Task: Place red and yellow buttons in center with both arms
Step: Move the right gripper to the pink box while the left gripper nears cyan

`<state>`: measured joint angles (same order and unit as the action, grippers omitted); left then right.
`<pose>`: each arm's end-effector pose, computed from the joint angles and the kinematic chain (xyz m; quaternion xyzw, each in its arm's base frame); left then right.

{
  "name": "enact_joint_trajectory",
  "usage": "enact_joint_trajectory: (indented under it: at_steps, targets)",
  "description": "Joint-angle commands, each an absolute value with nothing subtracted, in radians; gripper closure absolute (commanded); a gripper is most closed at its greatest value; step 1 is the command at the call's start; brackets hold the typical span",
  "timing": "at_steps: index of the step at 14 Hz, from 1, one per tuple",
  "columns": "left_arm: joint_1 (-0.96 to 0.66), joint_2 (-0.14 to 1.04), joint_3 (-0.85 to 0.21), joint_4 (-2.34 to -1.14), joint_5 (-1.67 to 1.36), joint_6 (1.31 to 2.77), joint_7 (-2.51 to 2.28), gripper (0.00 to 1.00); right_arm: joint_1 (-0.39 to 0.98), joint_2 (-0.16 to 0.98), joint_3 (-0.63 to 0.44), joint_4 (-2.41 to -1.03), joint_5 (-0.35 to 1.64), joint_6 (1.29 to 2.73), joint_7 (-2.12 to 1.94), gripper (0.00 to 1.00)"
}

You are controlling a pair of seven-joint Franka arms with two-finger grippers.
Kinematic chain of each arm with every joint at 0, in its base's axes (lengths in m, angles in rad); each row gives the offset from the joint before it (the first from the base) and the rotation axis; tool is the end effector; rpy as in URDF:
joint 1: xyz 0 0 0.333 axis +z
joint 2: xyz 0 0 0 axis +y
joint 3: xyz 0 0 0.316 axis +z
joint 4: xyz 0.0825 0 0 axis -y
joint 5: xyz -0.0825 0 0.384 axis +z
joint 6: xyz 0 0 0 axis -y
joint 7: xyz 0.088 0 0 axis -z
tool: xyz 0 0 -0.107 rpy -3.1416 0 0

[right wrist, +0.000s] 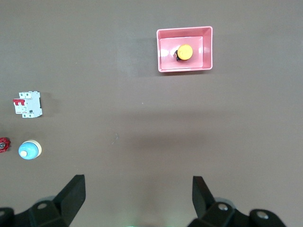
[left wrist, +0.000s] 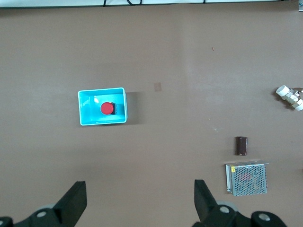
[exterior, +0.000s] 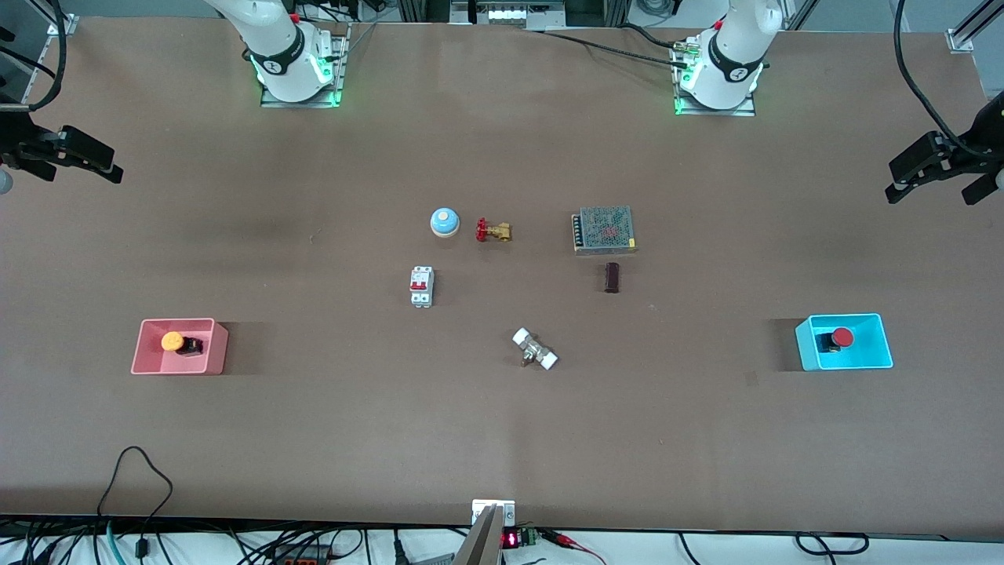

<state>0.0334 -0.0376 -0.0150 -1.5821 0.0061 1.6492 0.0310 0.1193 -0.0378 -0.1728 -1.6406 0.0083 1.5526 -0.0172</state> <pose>0.5509 0.0106 0.6472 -0.9986 0.0064 -0.0522 0.0046 0.5388 -0.0297 0.6105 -0.9995 0.0180 0.0251 0.0083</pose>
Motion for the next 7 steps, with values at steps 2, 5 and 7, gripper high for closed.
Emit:
enact_joint_trajectory:
  at_steps: [2,5,7]
  targets:
    - [0.028,-0.061,-0.005,-1.609,-0.014,1.657,0.041,0.0,0.117,-0.046,-0.166,-1.637,-0.006,1.543,-0.011,0.0]
    - [0.028,-0.057,-0.005,-1.609,-0.012,1.658,0.043,0.0,0.117,-0.022,-0.164,-1.637,-0.003,1.557,-0.017,0.0]
    - [0.031,-0.034,0.0,-1.609,-0.008,1.661,0.044,0.0,0.114,0.008,-0.164,-1.635,-0.005,1.566,-0.017,0.0]
